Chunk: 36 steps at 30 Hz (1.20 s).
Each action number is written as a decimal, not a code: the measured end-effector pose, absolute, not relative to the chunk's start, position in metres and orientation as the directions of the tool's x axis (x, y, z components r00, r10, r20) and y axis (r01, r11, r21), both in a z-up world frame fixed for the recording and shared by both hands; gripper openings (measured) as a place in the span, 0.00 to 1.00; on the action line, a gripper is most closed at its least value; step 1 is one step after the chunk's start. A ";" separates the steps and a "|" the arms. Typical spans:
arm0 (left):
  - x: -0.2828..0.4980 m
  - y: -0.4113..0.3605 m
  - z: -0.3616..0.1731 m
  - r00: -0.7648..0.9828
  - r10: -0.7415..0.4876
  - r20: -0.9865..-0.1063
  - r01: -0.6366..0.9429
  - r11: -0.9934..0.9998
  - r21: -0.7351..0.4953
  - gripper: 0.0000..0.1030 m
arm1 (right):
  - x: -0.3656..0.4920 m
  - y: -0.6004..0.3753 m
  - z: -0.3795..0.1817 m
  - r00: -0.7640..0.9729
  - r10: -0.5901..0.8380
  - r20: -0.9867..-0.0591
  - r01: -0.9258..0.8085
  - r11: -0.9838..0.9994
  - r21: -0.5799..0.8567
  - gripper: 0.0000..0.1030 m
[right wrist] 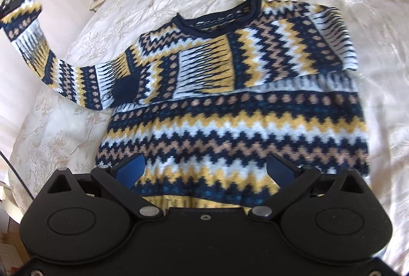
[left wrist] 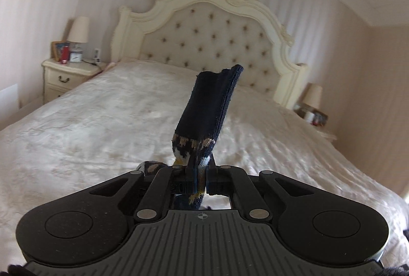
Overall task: Fold small clothes
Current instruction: 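Carry the held sleeve across the sweater body and lay it down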
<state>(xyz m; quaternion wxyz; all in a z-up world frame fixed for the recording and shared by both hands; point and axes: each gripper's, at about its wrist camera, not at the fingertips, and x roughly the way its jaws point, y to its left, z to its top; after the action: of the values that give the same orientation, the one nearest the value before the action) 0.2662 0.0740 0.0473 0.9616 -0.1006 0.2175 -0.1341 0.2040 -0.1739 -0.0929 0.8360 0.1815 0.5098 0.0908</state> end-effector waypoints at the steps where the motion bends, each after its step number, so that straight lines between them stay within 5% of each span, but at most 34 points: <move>1: 0.267 0.058 0.040 0.858 -0.323 -0.399 0.232 0.937 -0.260 0.05 | 0.202 -0.181 -0.093 0.467 0.337 -0.818 0.035 0.917 0.397 0.98; 13: 0.268 -0.093 -0.065 0.680 -0.415 -0.604 0.332 0.909 -0.251 0.07 | 0.184 -0.255 -0.091 0.484 0.327 -0.812 0.030 0.921 0.389 0.98; 17: 0.260 -0.120 -0.071 0.645 -0.409 -0.645 0.354 0.909 -0.221 0.30 | 0.177 -0.272 -0.097 0.481 0.318 -0.817 0.048 0.921 0.386 0.98; 19: 0.242 -0.131 -0.065 0.651 -0.419 -0.633 0.391 0.900 -0.193 0.31 | 0.176 -0.278 -0.100 0.480 0.315 -0.819 0.060 0.919 0.389 0.98; 25: 0.226 -0.115 -0.067 0.637 -0.373 -0.674 0.405 0.907 -0.120 0.36 | 0.184 -0.286 -0.105 0.488 0.315 -0.814 0.083 0.912 0.402 0.98; 36: 0.230 -0.011 -0.102 0.564 -0.195 -0.802 0.184 0.977 -0.109 0.36 | 0.254 -0.244 -0.099 0.518 0.263 -0.814 0.029 0.946 0.324 0.98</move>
<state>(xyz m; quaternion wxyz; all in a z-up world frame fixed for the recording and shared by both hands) 0.2297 -0.0106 -0.1023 0.8844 -0.0064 0.4543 -0.1072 0.2540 -0.2439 -0.0988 0.8581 0.1502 0.4863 0.0680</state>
